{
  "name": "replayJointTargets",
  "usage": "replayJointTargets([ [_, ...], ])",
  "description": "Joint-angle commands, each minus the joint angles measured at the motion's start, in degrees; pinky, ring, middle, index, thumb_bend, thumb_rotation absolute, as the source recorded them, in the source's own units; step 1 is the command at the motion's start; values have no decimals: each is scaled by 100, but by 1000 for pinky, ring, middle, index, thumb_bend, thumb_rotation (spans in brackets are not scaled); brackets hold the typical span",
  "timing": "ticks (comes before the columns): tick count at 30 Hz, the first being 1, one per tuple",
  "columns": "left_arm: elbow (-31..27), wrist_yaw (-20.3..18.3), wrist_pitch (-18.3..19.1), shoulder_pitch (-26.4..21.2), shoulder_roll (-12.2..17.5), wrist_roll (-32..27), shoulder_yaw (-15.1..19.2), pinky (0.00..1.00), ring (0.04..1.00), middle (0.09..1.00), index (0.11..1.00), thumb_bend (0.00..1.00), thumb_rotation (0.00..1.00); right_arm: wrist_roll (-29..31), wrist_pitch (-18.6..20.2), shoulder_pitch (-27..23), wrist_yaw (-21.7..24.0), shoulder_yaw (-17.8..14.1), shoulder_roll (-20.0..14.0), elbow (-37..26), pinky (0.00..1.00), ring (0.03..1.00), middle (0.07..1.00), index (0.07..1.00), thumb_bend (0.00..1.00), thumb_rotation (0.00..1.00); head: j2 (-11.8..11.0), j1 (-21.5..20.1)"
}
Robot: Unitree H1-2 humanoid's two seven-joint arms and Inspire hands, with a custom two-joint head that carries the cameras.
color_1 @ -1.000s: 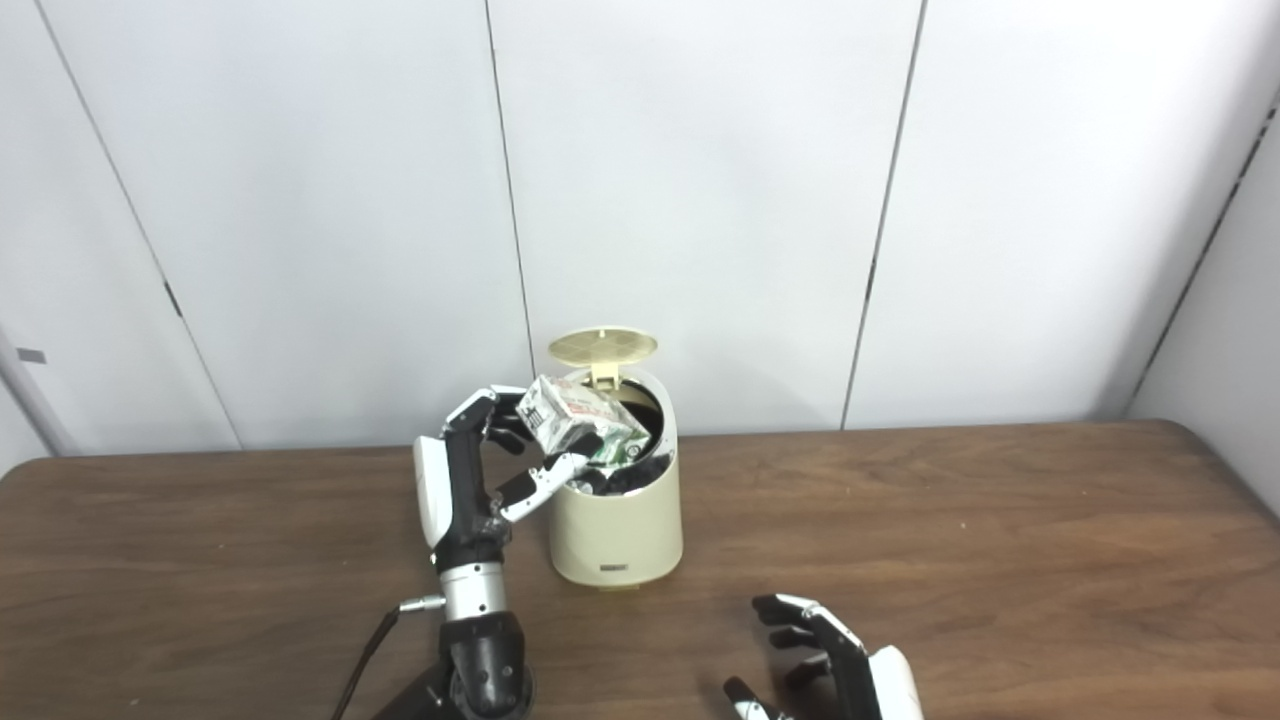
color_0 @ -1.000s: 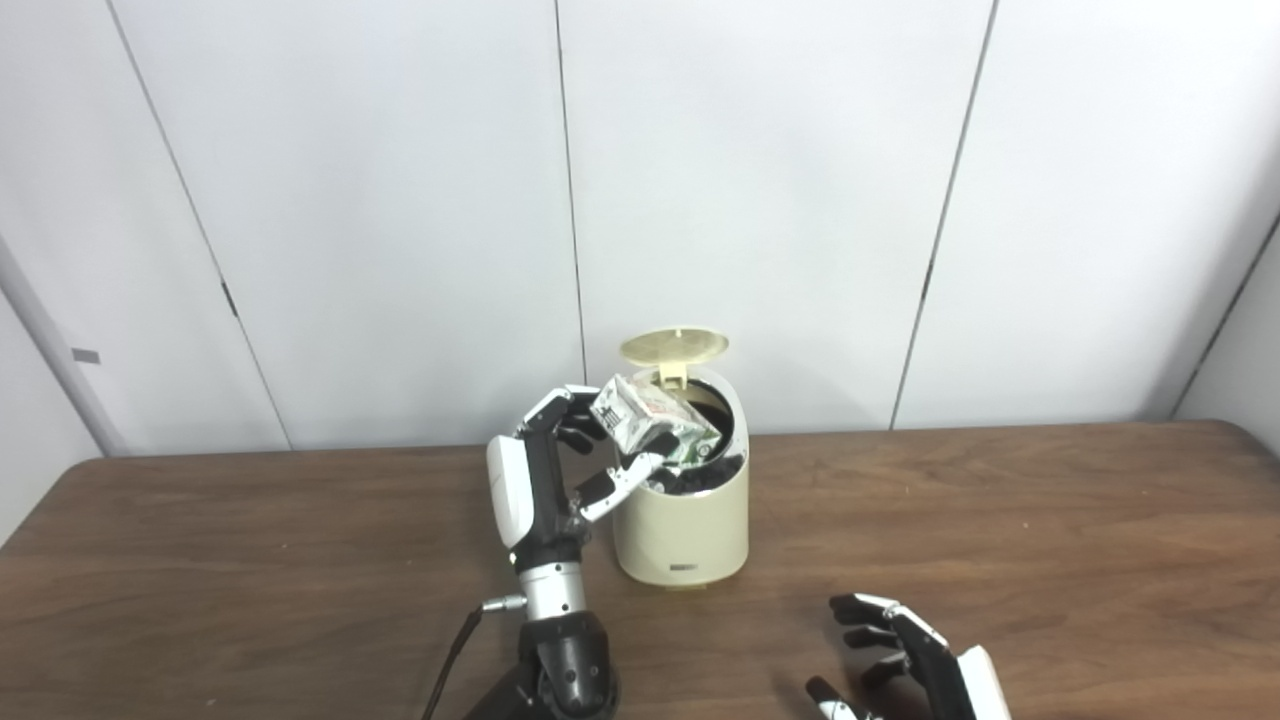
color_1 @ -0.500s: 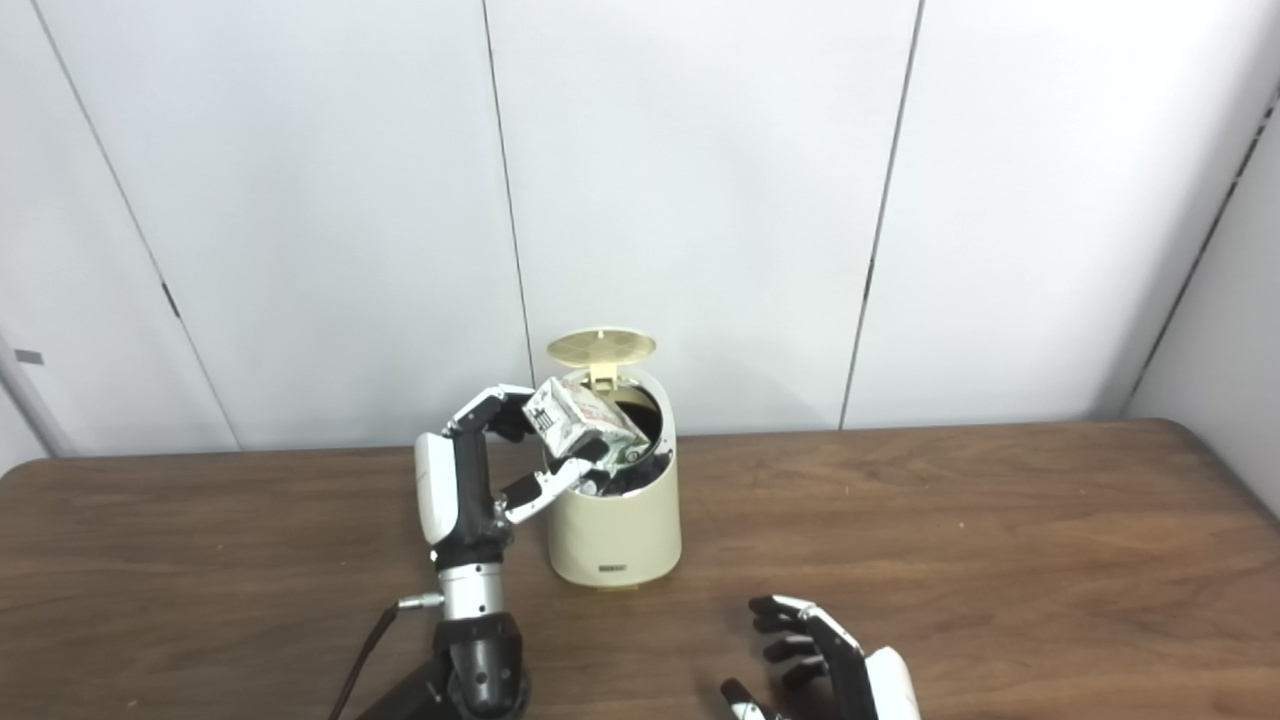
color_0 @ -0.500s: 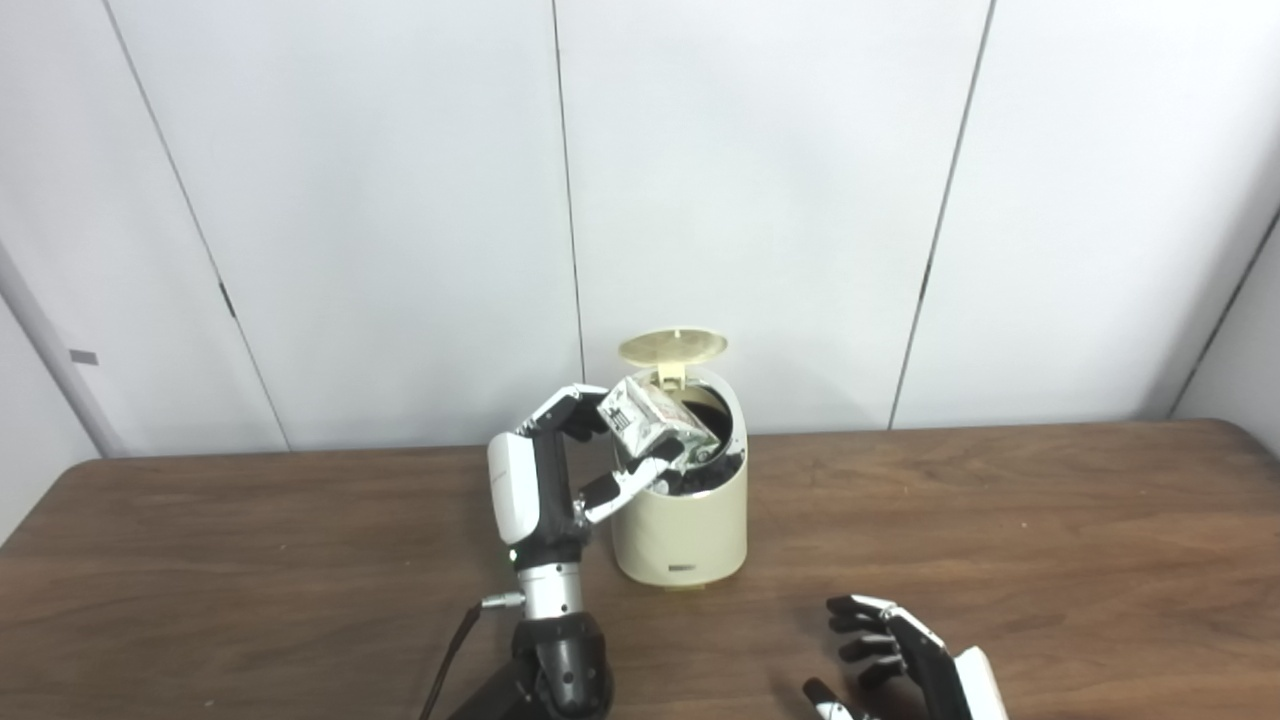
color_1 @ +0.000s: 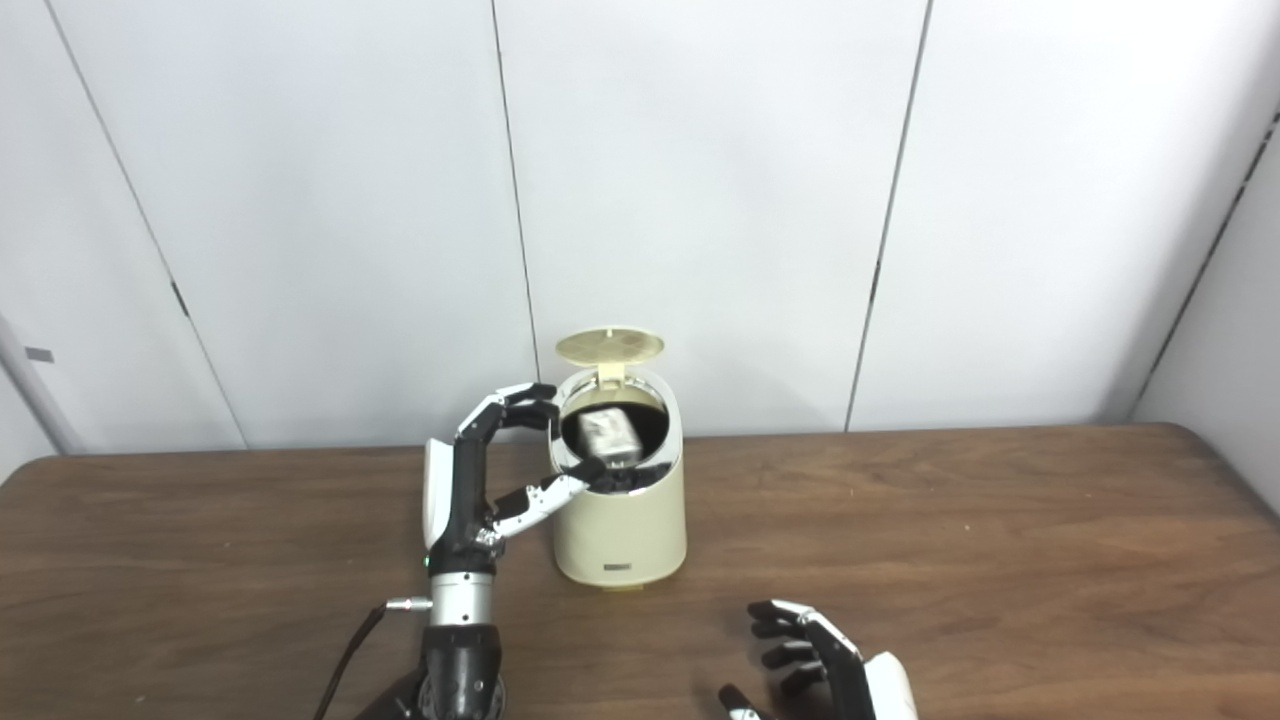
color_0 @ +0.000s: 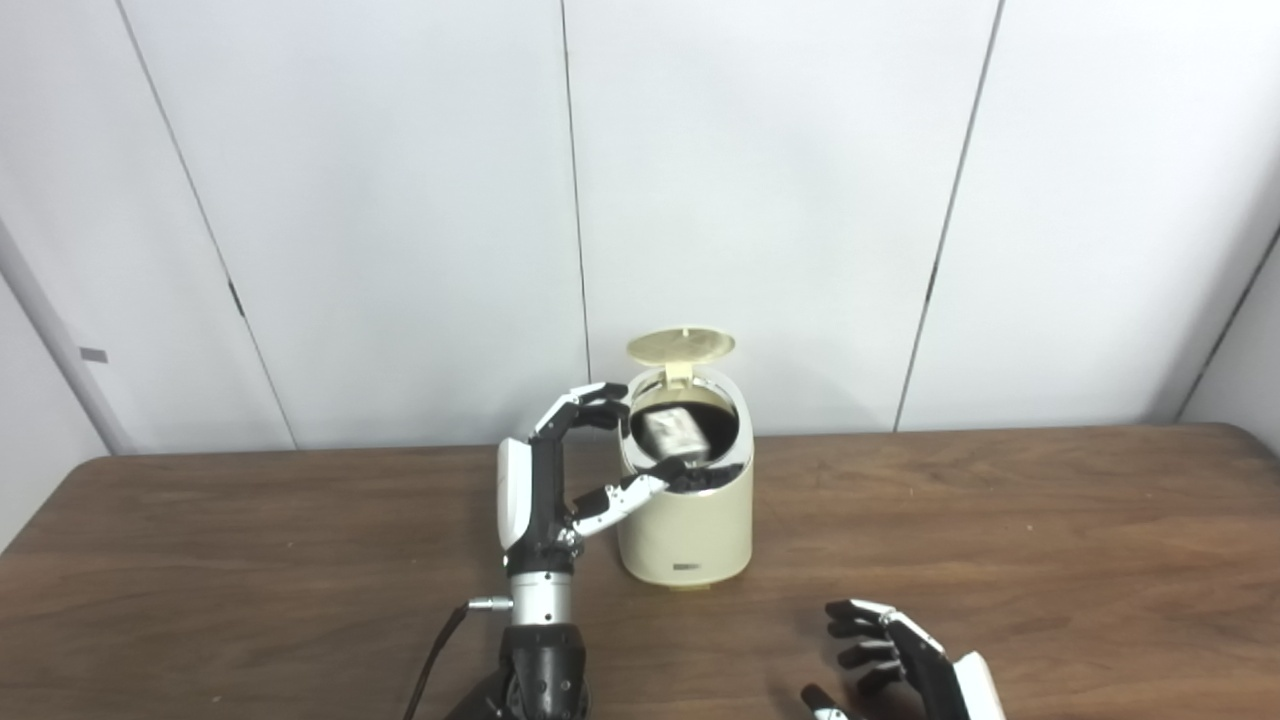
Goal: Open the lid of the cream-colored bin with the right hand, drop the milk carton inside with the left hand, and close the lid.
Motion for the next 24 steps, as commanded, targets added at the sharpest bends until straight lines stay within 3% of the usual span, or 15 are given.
replayJointTargets([
  [1, -73, -231, 85, -113, -18, 109, -24, 729, 671, 640, 672, 1000, 431, 36, 11, 99, 169, 121, 51, 43, 416, 561, 649, 697, 311, 0, 9, -13],
  [6, -63, -252, 85, -105, 3, 103, 4, 714, 671, 659, 675, 1000, 423, 23, 147, 112, 222, 142, 38, -24, 490, 623, 692, 698, 315, 0, 22, -11],
  [10, -86, -290, 85, -80, 8, 73, 37, 697, 672, 663, 673, 1000, 422, -2, 141, 110, 191, 156, 31, -26, 478, 614, 684, 697, 314, 0, 29, -2],
  [12, -123, -316, 85, -55, 16, 55, 61, 682, 668, 661, 671, 1000, 422, -1, 128, 108, 182, 158, 31, -21, 427, 569, 655, 697, 315, 0, 39, -7],
  [15, -328, -426, 85, 52, 44, -38, 158, 671, 661, 652, 660, 1000, 429, 24, 129, 108, 188, 163, 42, -21, 472, 608, 677, 696, 314, 0, 49, -12],
  [17, -627, -468, 84, 186, 105, -116, 203, 626, 633, 631, 644, 987, 499, 24, 118, 108, 183, 174, 44, -25, 487, 622, 686, 696, 313, 0, 62, -9],
  [20, -1198, -429, 84, 459, 310, -126, 222, 483, 520, 549, 575, 753, 697, 62, -35, 89, 91, 172, 58, 13, 491, 623, 684, 691, 309, 0, 80, -19],
  [21, -1378, -429, 84, 551, 384, -108, 236, 462, 497, 530, 558, 681, 751, 52, -86, 80, 47, 169, 69, 21, 430, 564, 652, 690, 306, 0, 67, -13],
  [24, -2140, -625, 84, 947, 659, -109, 351, 417, 461, 496, 528, 540, 844, -3, -340, 24, -74, 182, 59, 25, 456, 595, 676, 690, 299, 104, 85, 8],
])
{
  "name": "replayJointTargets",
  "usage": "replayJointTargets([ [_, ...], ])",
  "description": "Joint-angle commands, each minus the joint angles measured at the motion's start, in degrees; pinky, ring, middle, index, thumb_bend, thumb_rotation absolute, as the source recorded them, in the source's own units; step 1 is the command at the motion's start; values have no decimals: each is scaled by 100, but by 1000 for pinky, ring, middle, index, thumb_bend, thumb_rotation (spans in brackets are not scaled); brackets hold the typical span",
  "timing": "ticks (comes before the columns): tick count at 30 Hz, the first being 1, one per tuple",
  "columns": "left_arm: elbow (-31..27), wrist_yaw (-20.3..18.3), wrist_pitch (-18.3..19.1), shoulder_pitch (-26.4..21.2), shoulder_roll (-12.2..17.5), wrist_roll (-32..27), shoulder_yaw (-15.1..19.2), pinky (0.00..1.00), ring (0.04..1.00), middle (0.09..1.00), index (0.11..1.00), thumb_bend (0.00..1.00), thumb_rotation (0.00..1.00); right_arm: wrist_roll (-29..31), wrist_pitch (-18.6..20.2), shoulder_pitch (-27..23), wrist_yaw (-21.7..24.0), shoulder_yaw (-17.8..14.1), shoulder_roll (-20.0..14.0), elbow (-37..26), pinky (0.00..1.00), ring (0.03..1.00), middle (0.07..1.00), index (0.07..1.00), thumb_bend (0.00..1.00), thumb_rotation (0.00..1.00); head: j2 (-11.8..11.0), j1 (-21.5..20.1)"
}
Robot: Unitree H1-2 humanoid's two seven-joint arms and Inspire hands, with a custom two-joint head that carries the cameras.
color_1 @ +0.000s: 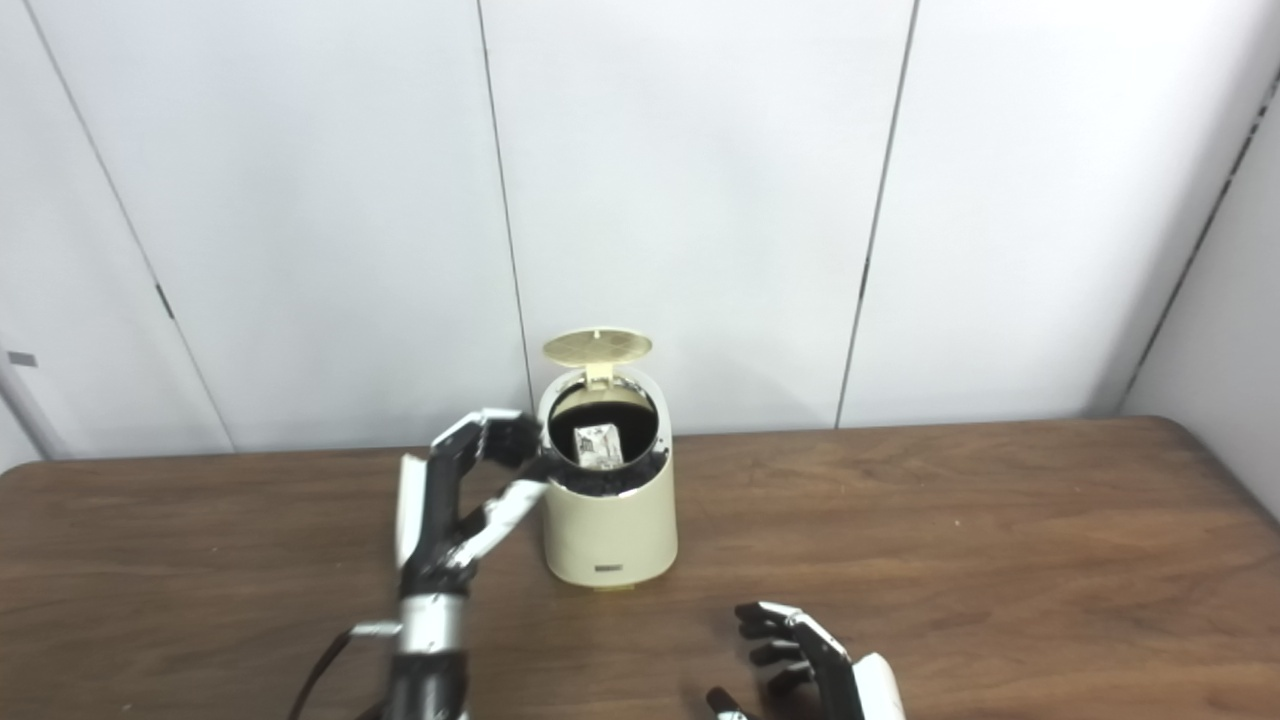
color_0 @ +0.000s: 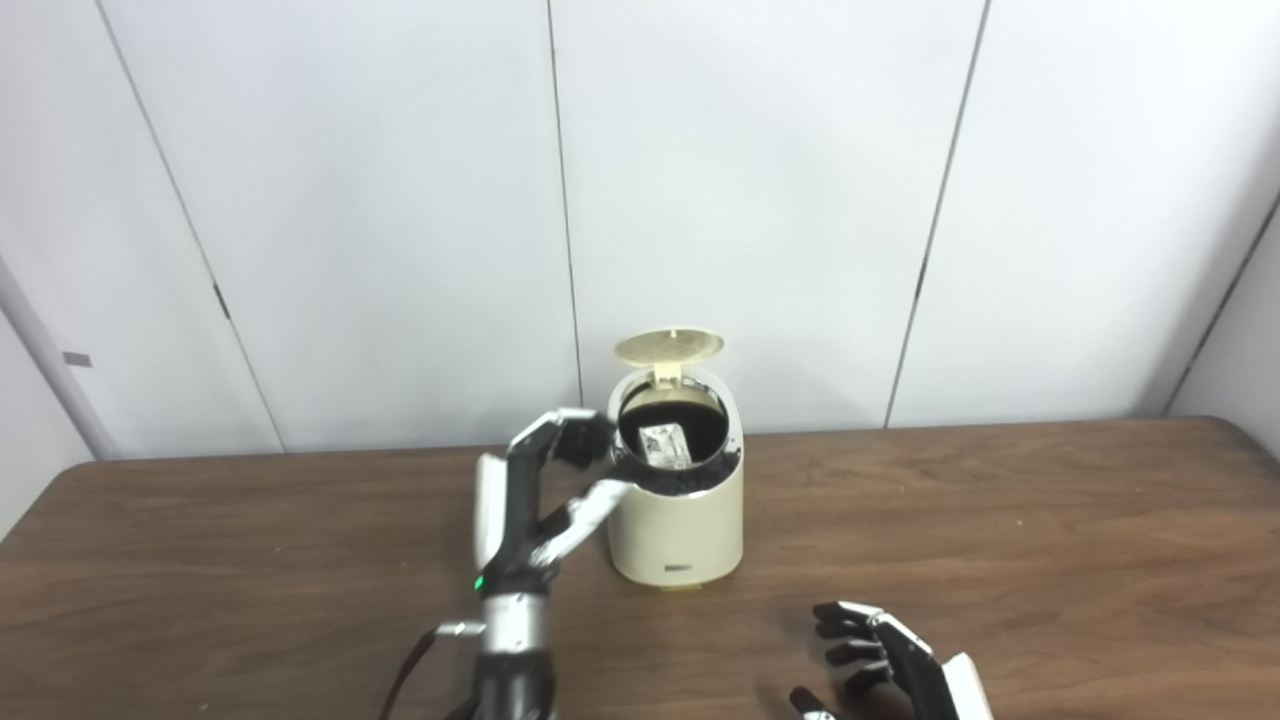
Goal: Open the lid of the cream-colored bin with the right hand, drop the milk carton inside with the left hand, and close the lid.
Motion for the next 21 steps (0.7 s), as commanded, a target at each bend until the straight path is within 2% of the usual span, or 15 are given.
replayJointTargets([
  [1, -607, -182, -89, 80, 212, 53, 139, 414, 453, 489, 524, 528, 845, -76, -277, -3, -79, 63, 53, 24, 480, 618, 691, 691, 305, 130, 11, -4],
  [5, -1633, -862, -89, 705, 461, -259, 516, 419, 457, 497, 550, 469, 803, -254, -585, -136, -215, 98, 41, -194, 603, 731, 791, 764, 344, 333, 10, -3],
  [7, -2095, -1353, -89, 1019, 490, -604, 811, 455, 509, 554, 595, 534, 729, -327, -639, -223, -220, 87, 50, -389, 678, 797, 833, 814, 371, 452, 12, 4],
  [9, -2456, -1884, -88, 1325, 480, -962, 1124, 468, 533, 578, 614, 550, 707, -451, -681, -341, -264, 57, 56, -573, 698, 812, 843, 828, 380, 491, 18, 6],
  [10, -2601, -2098, -88, 1509, 491, -1071, 1270, 495, 569, 614, 651, 550, 697, -517, -662, -435, -254, 30, 49, -710, 707, 824, 854, 840, 399, 558, 21, 6],
  [13, -2774, -2650, -89, 2012, 467, -1227, 1681, 587, 670, 710, 760, 523, 713, -608, -620, -777, -193, -81, 11, -1061, 735, 854, 885, 871, 466, 667, 9, -10],
  [17, -2731, -3274, -87, 2494, 396, -1287, 2051, 687, 742, 783, 819, 426, 777, -741, -429, -1276, 92, -230, -143, -1399, 824, 911, 931, 927, 556, 809, 21, -25],
  [21, -2722, -3650, -79, 2902, 207, -1232, 2287, 749, 793, 822, 835, 325, 800, -804, -224, -1858, 461, -393, -351, -1620, 871, 928, 939, 948, 595, 828, 11, -40],
])
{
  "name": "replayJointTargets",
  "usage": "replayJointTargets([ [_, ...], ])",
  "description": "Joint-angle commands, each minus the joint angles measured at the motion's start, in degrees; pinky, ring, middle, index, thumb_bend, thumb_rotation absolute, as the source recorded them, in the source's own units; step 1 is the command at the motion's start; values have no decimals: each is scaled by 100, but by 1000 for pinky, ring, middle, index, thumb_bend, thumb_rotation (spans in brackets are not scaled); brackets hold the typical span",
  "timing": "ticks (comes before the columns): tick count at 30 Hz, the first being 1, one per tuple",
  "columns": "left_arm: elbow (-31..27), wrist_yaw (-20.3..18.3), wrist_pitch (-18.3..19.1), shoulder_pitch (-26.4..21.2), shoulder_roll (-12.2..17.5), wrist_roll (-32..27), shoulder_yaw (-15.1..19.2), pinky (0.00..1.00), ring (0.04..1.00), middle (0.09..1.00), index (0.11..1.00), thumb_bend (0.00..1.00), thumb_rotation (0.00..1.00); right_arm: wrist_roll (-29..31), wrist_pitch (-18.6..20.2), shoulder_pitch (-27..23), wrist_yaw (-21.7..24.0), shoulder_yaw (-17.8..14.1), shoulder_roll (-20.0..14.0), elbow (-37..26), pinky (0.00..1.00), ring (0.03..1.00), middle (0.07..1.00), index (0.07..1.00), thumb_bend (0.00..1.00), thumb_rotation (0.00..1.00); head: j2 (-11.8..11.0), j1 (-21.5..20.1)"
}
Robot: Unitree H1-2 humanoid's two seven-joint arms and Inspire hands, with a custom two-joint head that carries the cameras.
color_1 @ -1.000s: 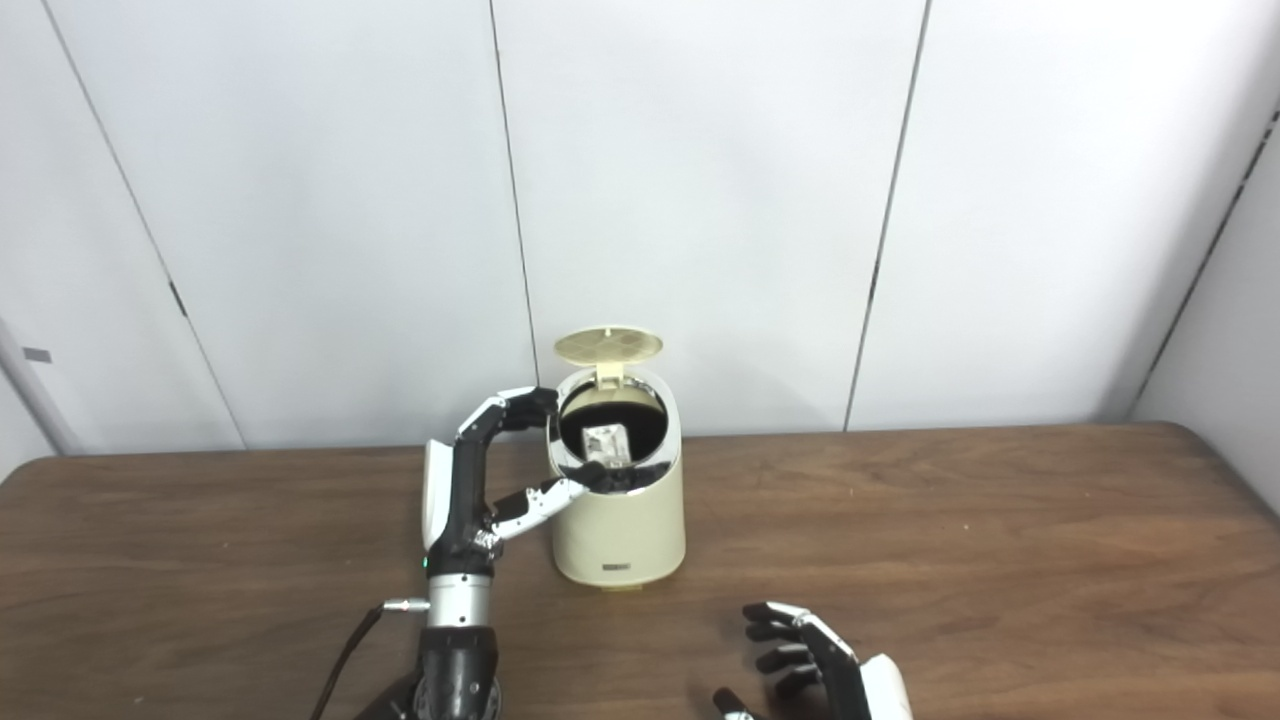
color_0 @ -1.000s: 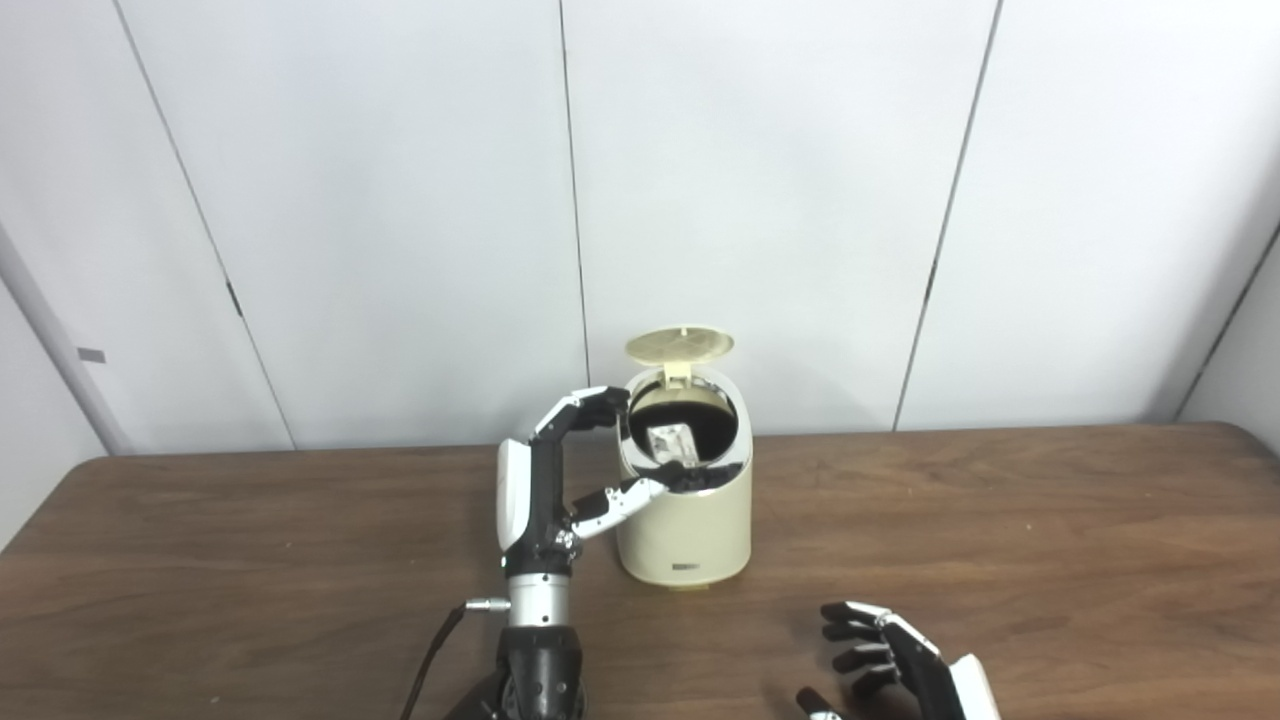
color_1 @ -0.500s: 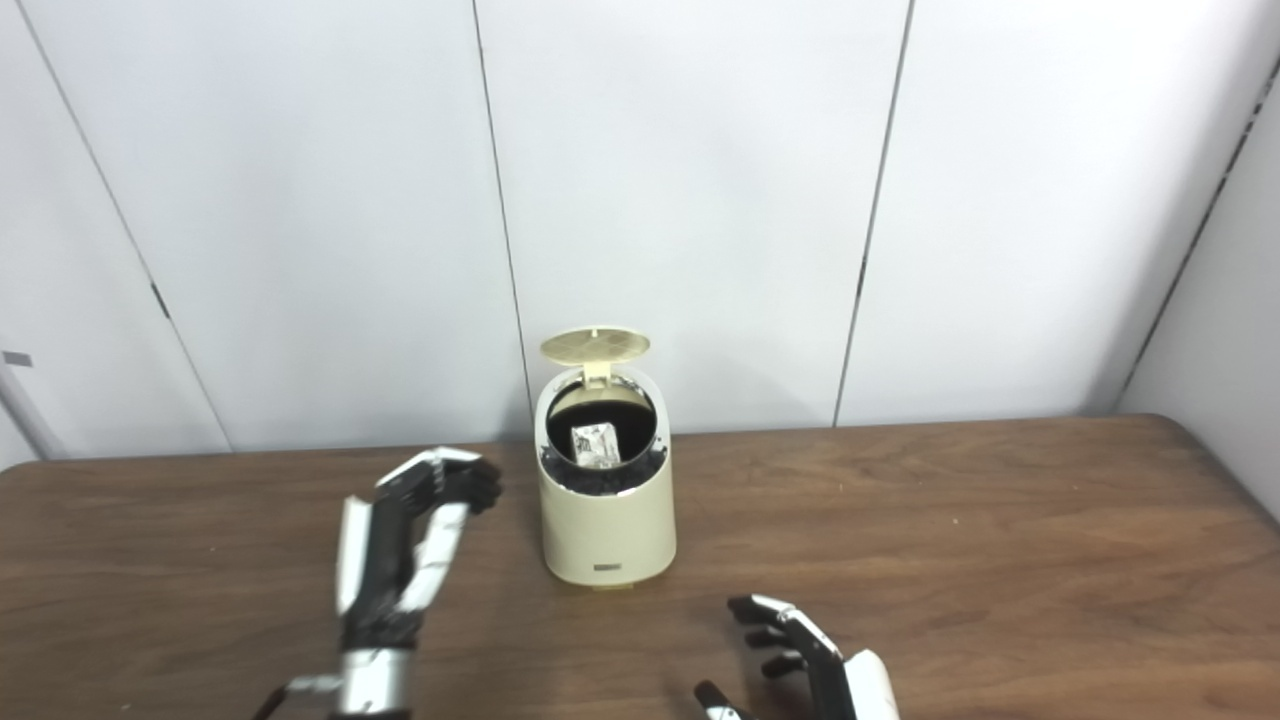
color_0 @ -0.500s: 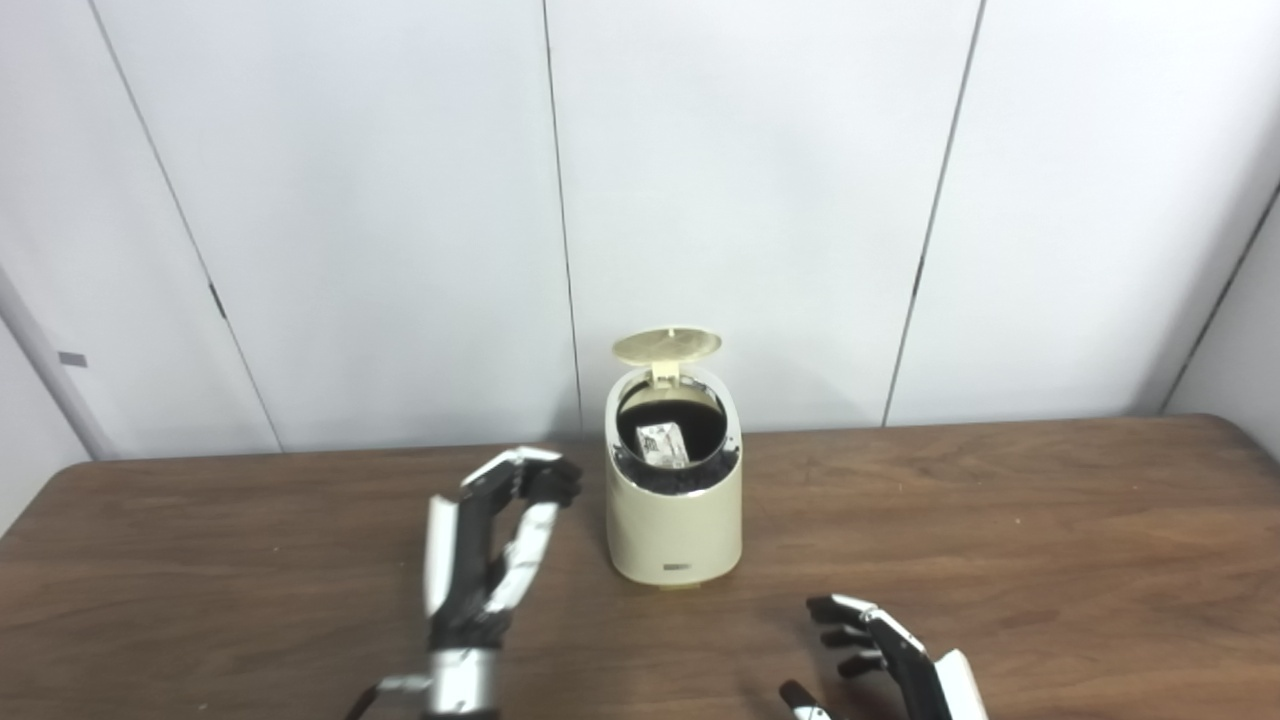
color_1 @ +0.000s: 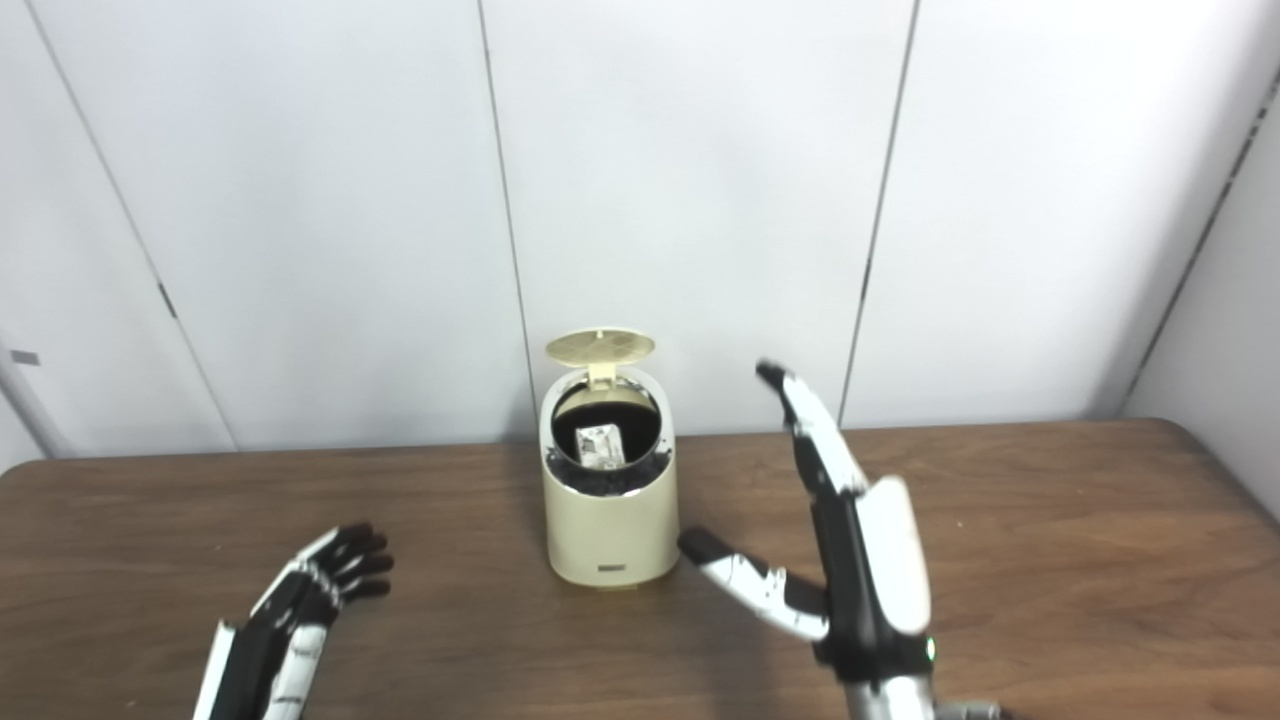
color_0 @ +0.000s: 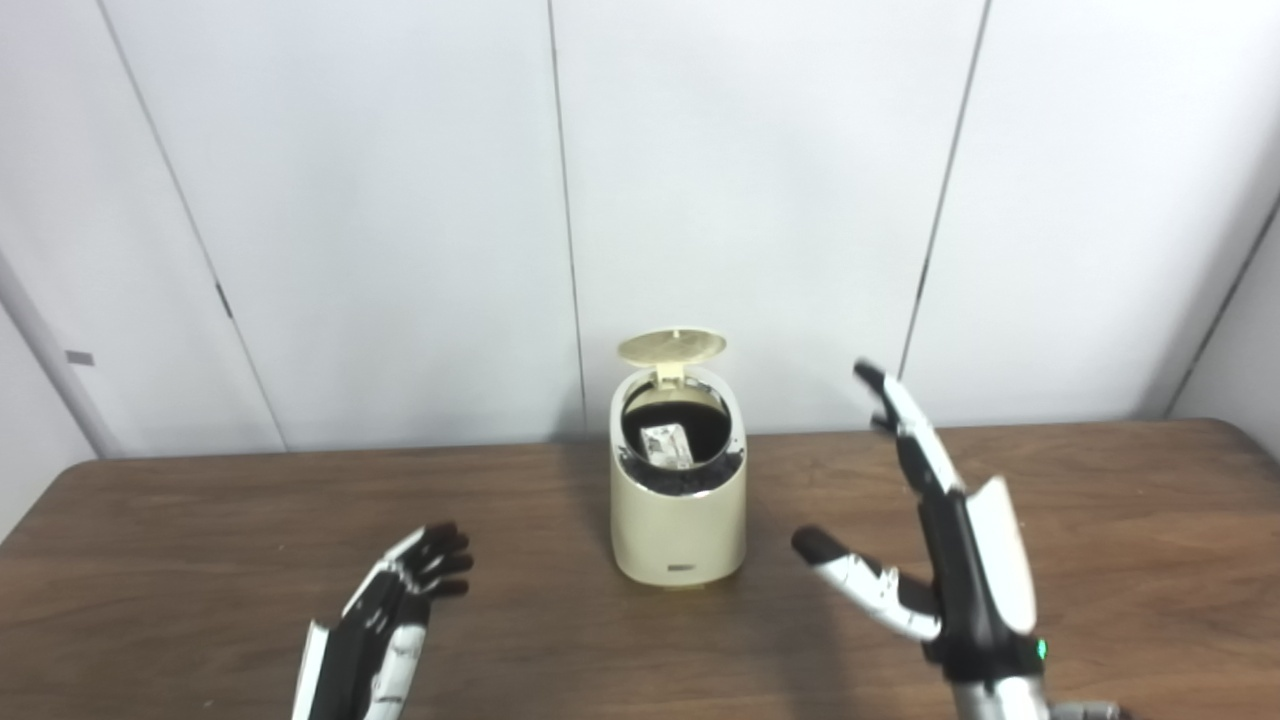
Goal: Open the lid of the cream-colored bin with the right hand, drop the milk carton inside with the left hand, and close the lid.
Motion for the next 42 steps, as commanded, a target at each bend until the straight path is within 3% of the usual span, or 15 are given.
replayJointTargets([
  [1, -43, -247, -103, 147, -100, 73, 55, 773, 809, 833, 843, 297, 809, -70, 119, -433, 225, -96, -87, -346, 865, 915, 938, 951, 597, 826, -27, -6],
  [3, -85, -421, -45, 320, -170, 12, 103, 790, 819, 839, 845, 256, 817, -175, 342, -707, 524, -112, -135, -491, 820, 904, 942, 964, 604, 839, -40, -14],
  [5, -184, -597, 85, 522, -235, -109, 117, 808, 827, 852, 852, 240, 841, -343, 589, -1018, 819, -120, -190, -630, 702, 898, 962, 982, 656, 854, -43, -7],
  [8, -320, -776, 198, 754, -326, -135, 165, 834, 836, 859, 852, 226, 836, -511, 866, -1414, 1223, -113, -293, -715, 668, 939, 991, 995, 685, 868, -44, -1],
  [11, -364, -911, 282, 855, -432, -97, 246, 841, 838, 862, 860, 225, 829, -762, 1028, -1809, 1551, -72, -431, -639, 730, 993, 1000, 1000, 730, 897, -72, -5],
  [14, -274, -953, 280, 833, -582, 55, 338, 830, 834, 853, 851, 210, 820, -1159, 1129, -2262, 1889, 44, -601, -448, 941, 1000, 992, 985, 756, 911, -116, 40],
  [15, -283, -955, 315, 836, -637, 106, 354, 826, 833, 851, 849, 207, 817, -1262, 1144, -2373, 1979, 76, -653, -392, 953, 1000, 983, 971, 763, 909, -127, 55],
  [20, -316, -962, 357, 838, -837, 313, 424, 806, 819, 837, 829, 195, 813, -1650, 1276, -2879, 2340, 235, -729, -67, 925, 998, 909, 882, 789, 860, -136, 82],
  [24, -333, -982, 368, 855, -962, 410, 445, 792, 806, 821, 818, 204, 845, -1829, 1305, -3300, 2724, 411, -880, 356, 949, 986, 869, 850, 811, 928, -148, 128],
  [30, -329, -990, 346, 860, -1079, 633, 438, 783, 805, 821, 818, 241, 879, -1698, 1108, -3739, 2486, 531, -934, 1163, 847, 874, 769, 748, 853, 865, -142, 178],
  [42, -437, -1081, 476, 957, -1221, 674, 407, 793, 821, 809, 807, 262, 856, -1622, 1535, -4556, 3197, 884, -1012, 2417, 898, 892, 803, 757, 885, 857, -114, 382],
])
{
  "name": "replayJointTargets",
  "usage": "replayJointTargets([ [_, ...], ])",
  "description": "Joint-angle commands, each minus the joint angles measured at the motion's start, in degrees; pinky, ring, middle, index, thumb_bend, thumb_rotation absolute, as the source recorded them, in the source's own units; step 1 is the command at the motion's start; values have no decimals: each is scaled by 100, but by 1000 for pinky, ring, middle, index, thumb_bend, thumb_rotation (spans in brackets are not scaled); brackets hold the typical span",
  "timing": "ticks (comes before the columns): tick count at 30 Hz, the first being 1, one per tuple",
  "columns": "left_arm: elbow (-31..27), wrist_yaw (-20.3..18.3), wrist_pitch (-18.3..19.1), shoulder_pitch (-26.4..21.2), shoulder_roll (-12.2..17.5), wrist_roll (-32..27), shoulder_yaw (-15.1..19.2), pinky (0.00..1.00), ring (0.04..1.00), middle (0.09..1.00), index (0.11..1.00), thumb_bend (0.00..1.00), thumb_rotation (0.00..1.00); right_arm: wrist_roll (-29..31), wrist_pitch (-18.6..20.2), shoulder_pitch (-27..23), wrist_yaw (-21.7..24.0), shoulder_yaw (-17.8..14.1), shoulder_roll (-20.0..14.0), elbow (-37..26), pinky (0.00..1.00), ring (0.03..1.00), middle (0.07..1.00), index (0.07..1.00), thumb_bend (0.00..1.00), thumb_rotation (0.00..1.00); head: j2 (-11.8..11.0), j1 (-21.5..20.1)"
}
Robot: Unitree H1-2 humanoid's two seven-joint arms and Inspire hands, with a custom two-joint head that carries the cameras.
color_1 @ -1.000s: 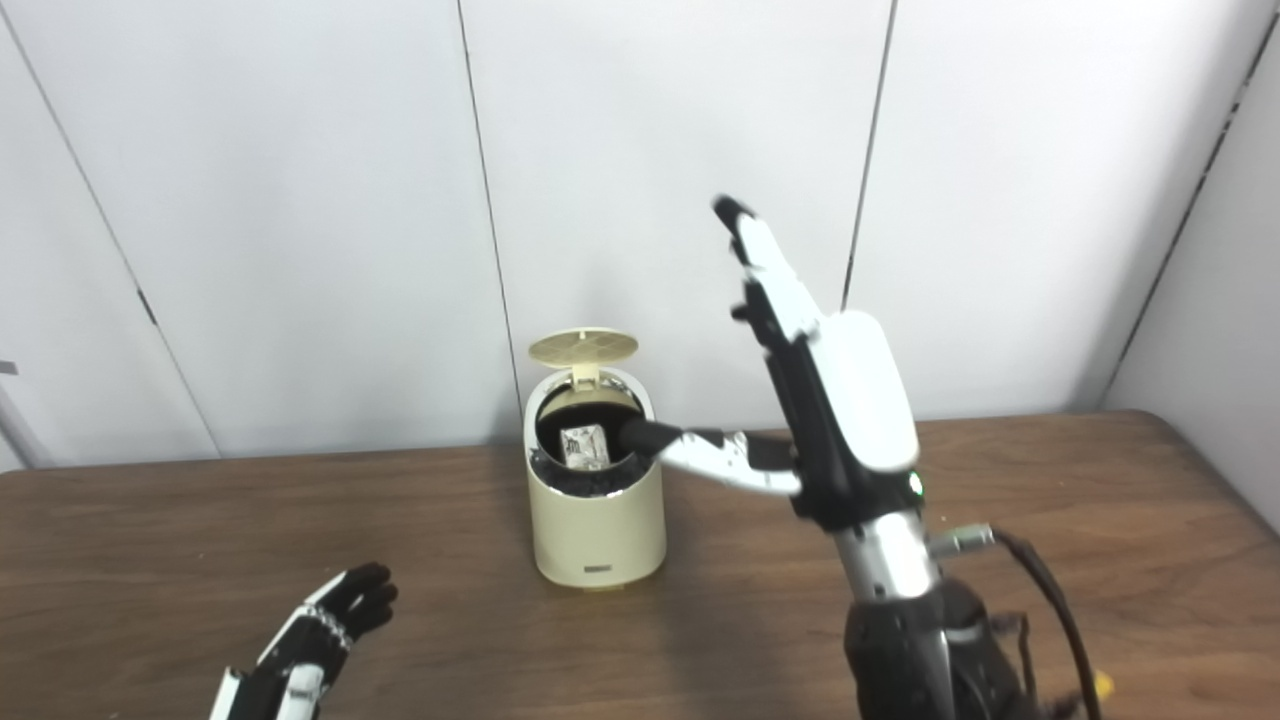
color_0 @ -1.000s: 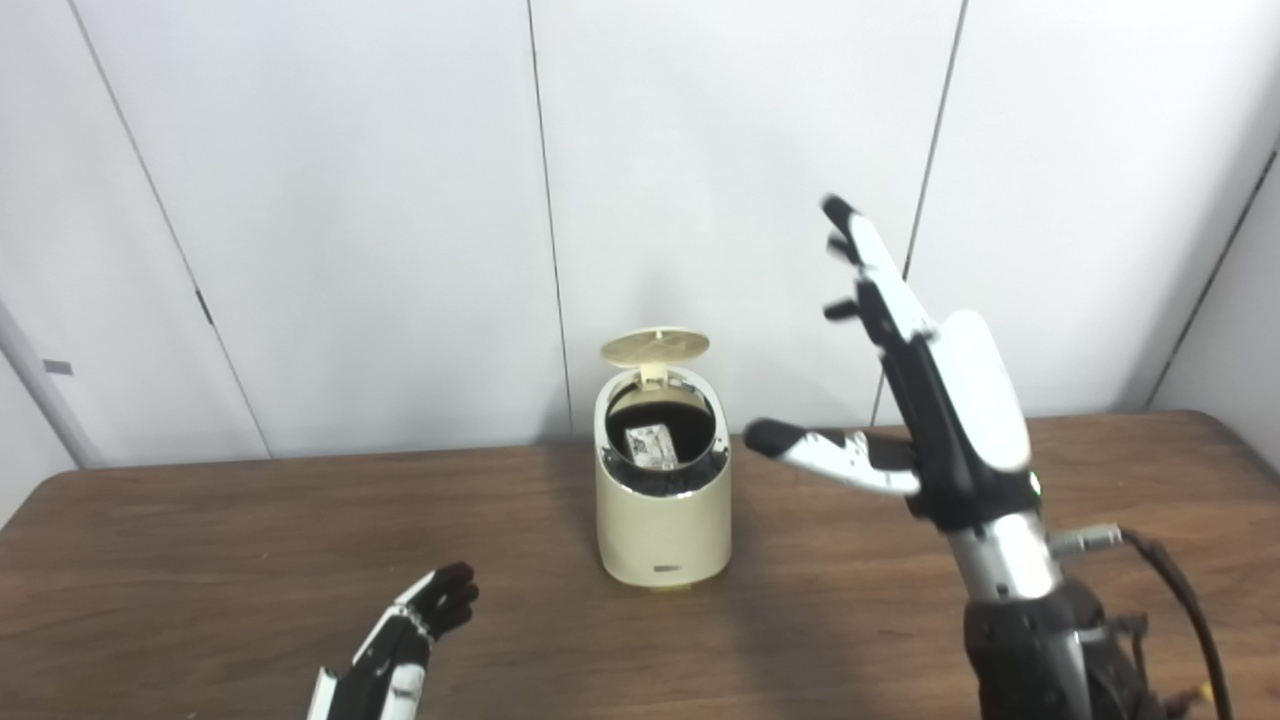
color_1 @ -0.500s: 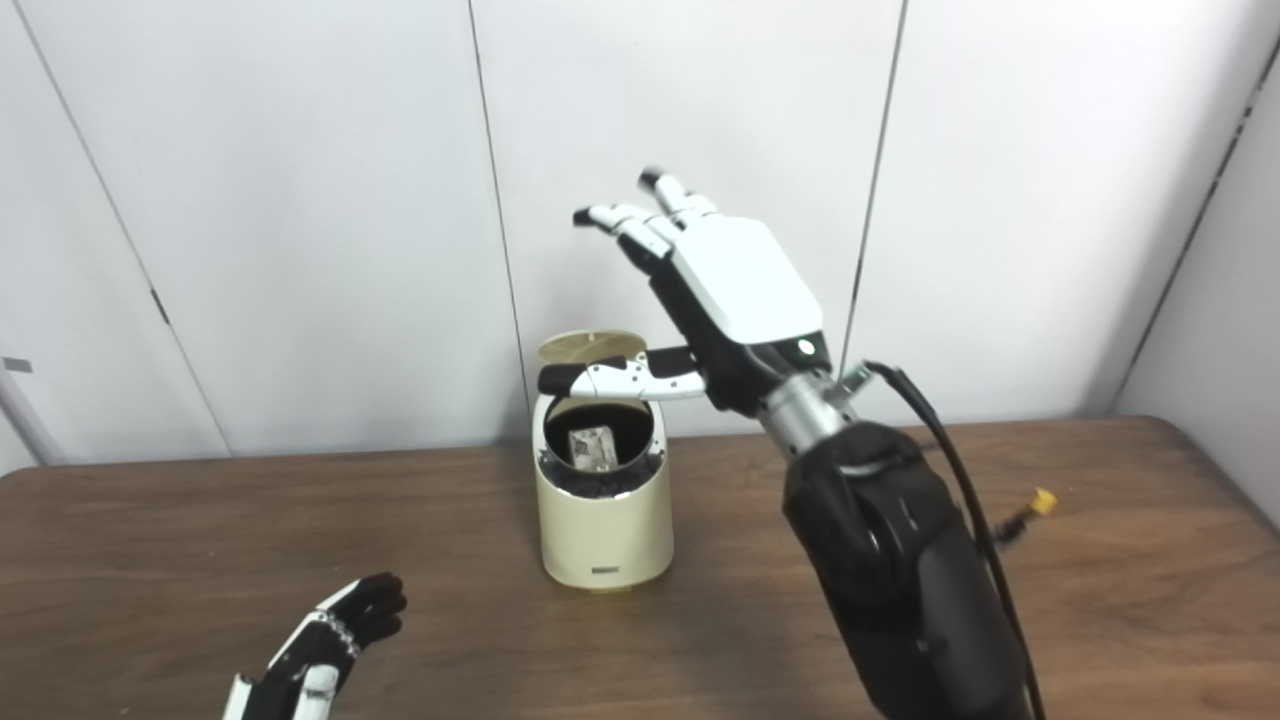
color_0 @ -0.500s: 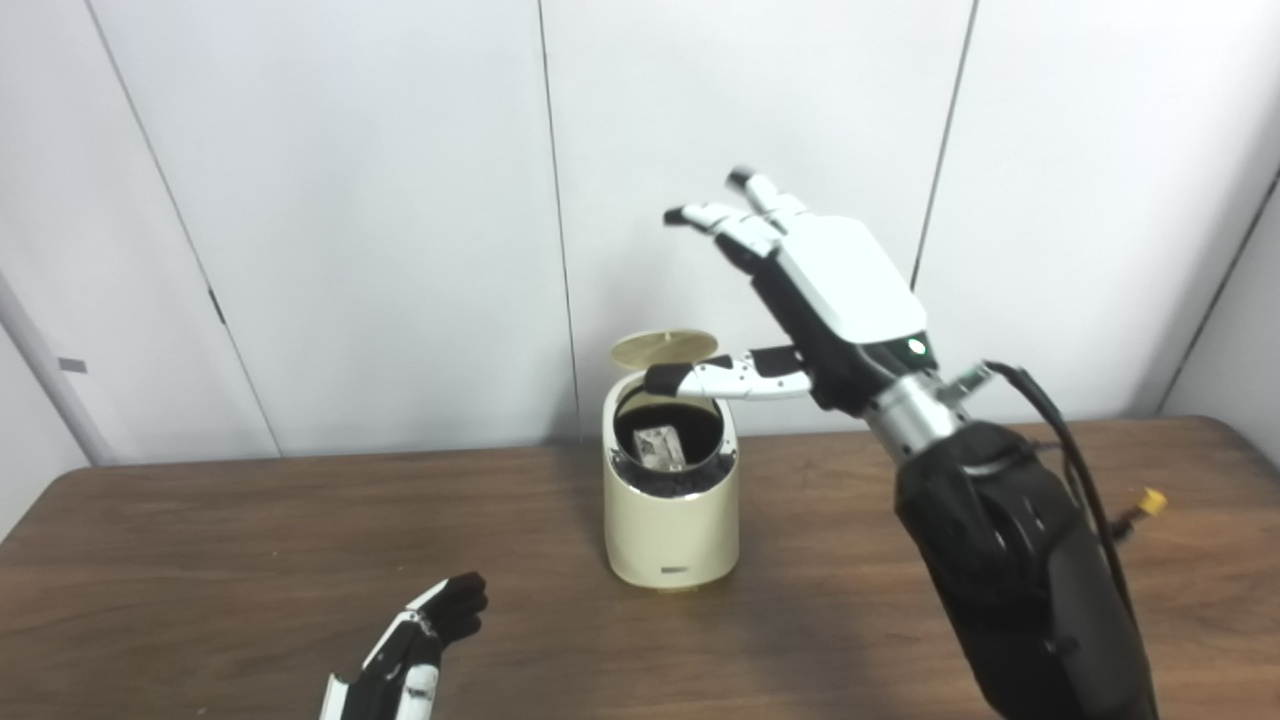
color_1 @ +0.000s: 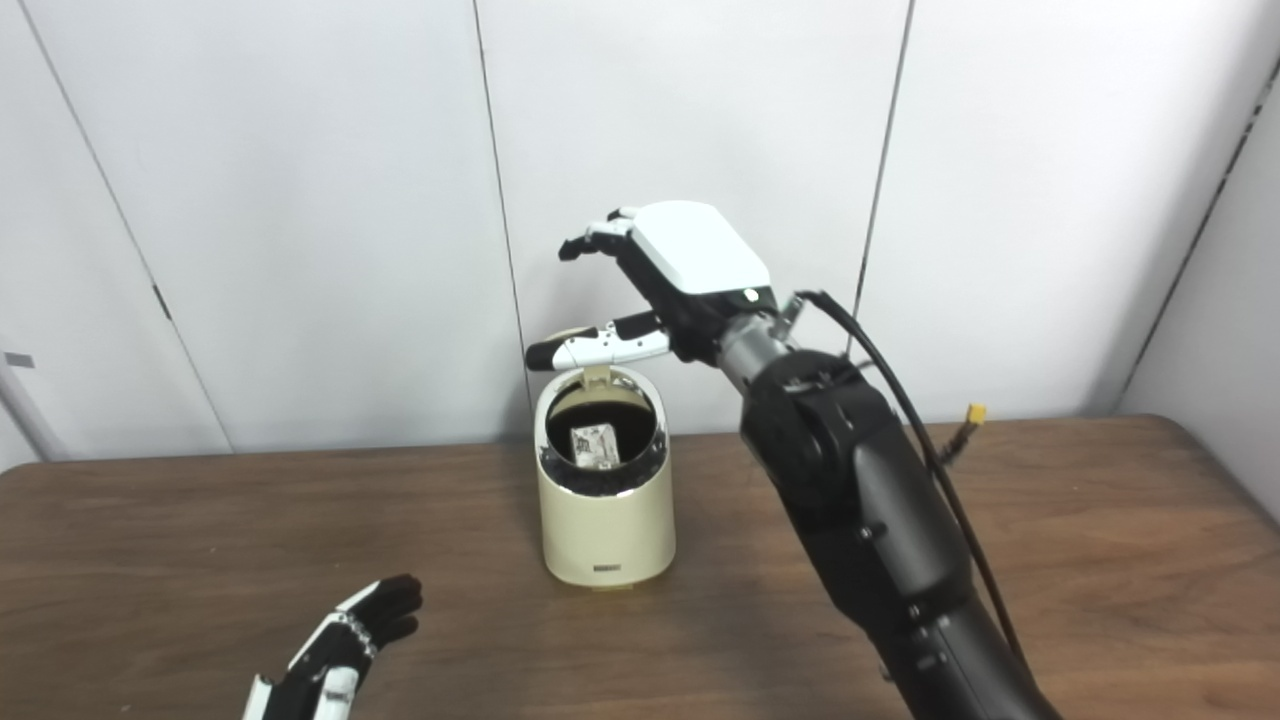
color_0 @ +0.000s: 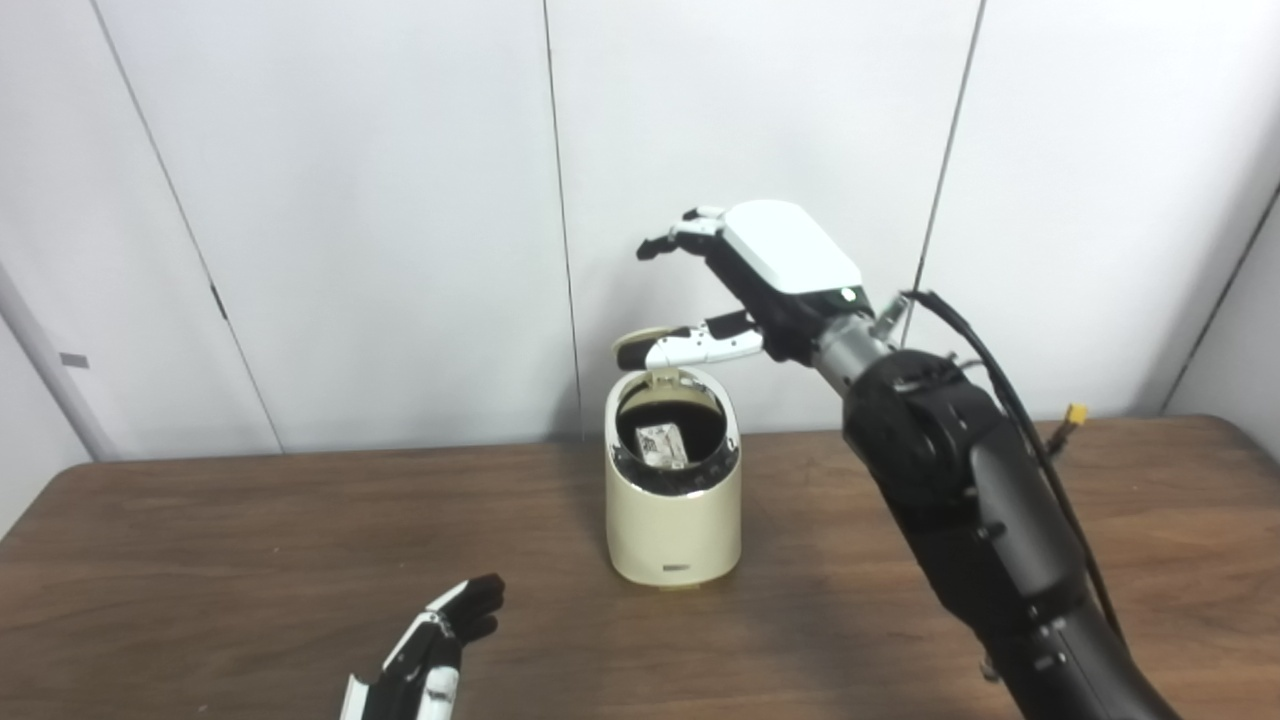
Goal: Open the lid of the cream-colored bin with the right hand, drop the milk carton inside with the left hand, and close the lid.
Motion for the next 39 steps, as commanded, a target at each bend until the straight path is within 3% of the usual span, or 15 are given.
replayJointTargets([
  [1, 106, 0, 29, 240, -114, 51, -78, 787, 817, 806, 803, 262, 856, 23, 93, -432, 56, -2, -89, 33, 905, 895, 808, 760, 893, 855, -8, -5],
  [7, 6, -23, 223, 288, -159, 186, -108, 783, 811, 799, 790, 266, 811, 107, 189, -565, 269, 180, -103, 355, 926, 906, 826, 774, 891, 869, 52, 28],
  [12, -52, -44, 308, 310, -142, 330, -120, 785, 812, 801, 796, 266, 842, 88, 229, -489, 199, 327, -94, 396, 929, 895, 821, 762, 904, 887, 78, 50],
  [32, -84, -51, 358, 308, -101, 337, -62, 778, 803, 789, 787, 294, 822, 142, 624, 119, 222, 341, -69, -314, 963, 904, 815, 740, 883, 891, 161, 10],
  [36, -9, -26, 301, 270, -116, 373, -52, 779, 801, 788, 787, 283, 825, 31, 746, 212, 264, 370, -62, -430, 945, 900, 883, 744, 904, 902, 128, -3],
  [39, -1, -10, 314, 238, -133, 414, -54, 775, 798, 785, 786, 284, 833, -9, 751, 270, 264, 399, -80, -532, 952, 887, 885, 740, 906, 896, 141, -5],
])
